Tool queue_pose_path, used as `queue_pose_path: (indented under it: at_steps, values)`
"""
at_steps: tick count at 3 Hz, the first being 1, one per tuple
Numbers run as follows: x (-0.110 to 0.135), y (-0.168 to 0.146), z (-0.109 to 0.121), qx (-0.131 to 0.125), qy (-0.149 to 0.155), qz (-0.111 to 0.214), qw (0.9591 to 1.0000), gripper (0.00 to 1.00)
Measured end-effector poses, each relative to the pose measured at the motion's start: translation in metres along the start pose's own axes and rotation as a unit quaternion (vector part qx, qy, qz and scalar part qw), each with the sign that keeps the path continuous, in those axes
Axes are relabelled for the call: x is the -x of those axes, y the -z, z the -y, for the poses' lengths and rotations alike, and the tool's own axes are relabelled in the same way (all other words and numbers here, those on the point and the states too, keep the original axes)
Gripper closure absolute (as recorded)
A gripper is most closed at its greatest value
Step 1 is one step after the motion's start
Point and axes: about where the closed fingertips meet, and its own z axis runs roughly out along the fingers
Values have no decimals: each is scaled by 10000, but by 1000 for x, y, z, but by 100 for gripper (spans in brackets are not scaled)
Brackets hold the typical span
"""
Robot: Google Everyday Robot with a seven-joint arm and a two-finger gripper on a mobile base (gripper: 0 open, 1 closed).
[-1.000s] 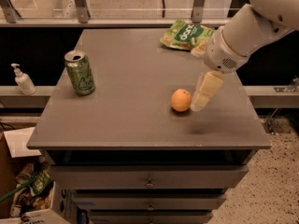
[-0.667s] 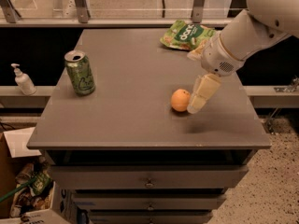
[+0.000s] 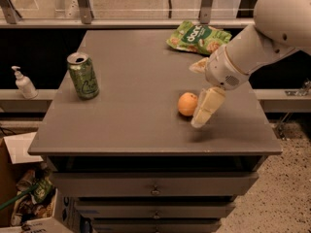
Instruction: Pick orange
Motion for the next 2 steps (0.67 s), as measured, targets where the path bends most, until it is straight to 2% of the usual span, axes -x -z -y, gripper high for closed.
queue_pose_path:
  at_steps: [2]
  values:
    - [-3,-18,-5,163,49,91,9998,0]
